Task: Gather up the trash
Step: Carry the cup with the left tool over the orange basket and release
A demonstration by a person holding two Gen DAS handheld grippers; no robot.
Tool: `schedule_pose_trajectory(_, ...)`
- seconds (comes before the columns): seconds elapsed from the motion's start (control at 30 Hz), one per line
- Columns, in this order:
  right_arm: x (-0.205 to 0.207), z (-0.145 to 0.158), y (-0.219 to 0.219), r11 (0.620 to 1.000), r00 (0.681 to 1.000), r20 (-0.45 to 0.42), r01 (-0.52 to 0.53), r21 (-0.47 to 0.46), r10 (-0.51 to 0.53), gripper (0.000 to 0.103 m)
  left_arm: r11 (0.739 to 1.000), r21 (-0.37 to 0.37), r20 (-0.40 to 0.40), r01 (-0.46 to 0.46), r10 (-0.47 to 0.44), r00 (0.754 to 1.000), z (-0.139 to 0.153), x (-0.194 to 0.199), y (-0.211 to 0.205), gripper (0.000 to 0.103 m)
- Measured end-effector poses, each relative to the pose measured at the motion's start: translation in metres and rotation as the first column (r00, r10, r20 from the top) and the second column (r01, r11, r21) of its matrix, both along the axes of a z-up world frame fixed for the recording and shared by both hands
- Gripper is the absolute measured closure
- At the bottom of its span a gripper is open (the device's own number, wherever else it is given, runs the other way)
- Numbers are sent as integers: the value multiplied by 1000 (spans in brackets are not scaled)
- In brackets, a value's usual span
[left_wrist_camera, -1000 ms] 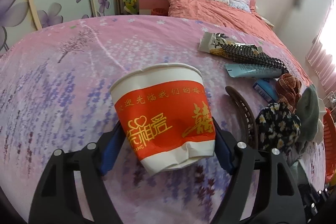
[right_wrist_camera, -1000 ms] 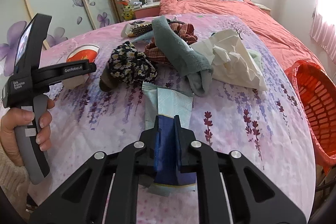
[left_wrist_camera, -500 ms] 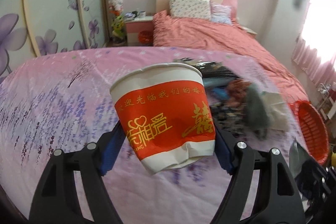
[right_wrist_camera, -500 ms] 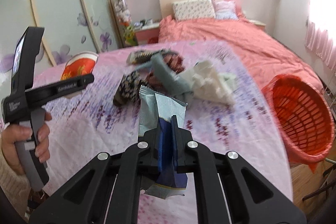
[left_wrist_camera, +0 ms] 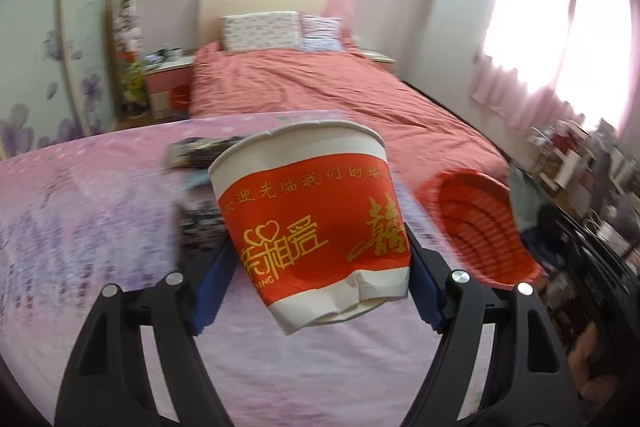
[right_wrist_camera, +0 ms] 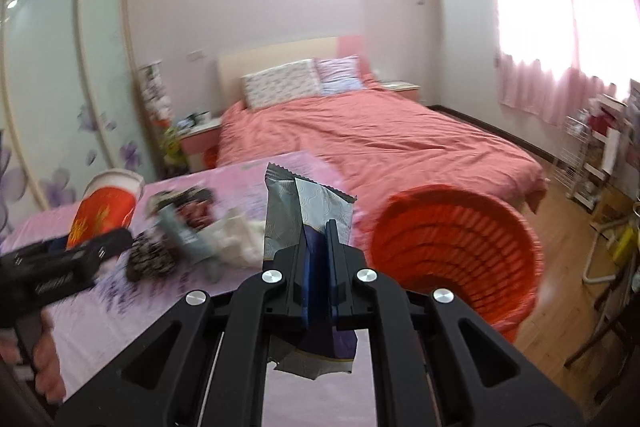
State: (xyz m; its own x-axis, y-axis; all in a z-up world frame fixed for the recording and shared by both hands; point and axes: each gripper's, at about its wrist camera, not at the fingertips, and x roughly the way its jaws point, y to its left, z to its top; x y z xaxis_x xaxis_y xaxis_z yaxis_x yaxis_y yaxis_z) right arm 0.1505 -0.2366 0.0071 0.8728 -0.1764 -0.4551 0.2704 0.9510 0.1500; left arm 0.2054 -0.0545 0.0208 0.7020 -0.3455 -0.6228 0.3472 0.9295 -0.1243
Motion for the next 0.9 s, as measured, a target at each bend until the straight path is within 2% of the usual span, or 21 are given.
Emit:
schedule_pose_trajectory(0.17, -1, -10, -45, 996, 997, -4, 78, 47, -78, 96, 993, -7, -19, 121, -121, 992, -9, -2, -65, 28)
schedule_pose_trajectory(0.43, 11, -32, -100, 981, 989, -32, 149, 126, -146, 96, 960, 22, -68, 279, -277, 958, -40, 14, -167, 28)
schedule_pose_trajectory(0.7, 21, -44, -142, 957, 982, -36, 189, 221, -186, 96, 932, 53, -119, 357, -349, 929, -72, 38, -237, 28)
schedule_pose_trajectory(0.77, 24, -50, -152, 949, 980, -45, 199, 246, -193, 94, 931, 62, -130, 361, -351, 927, -80, 45, -240, 27)
schedule_pose_trajectory(0.83, 26, -54, -157, 942, 978, -59, 207, 265, -198, 84, 930, 78, -147, 359, -345, 927, -87, 51, -247, 23)
schedule_pose_trajectory(0.87, 27, -56, -159, 938, 977, -66, 212, 274, -201, 72, 931, 85, -151, 354, -339, 929, -91, 54, -248, 20)
schedule_pose_trajectory(0.9, 27, -57, -162, 935, 976, -70, 218, 281, -206, 66, 932, 90, -154, 350, -335, 930, -92, 56, -248, 19)
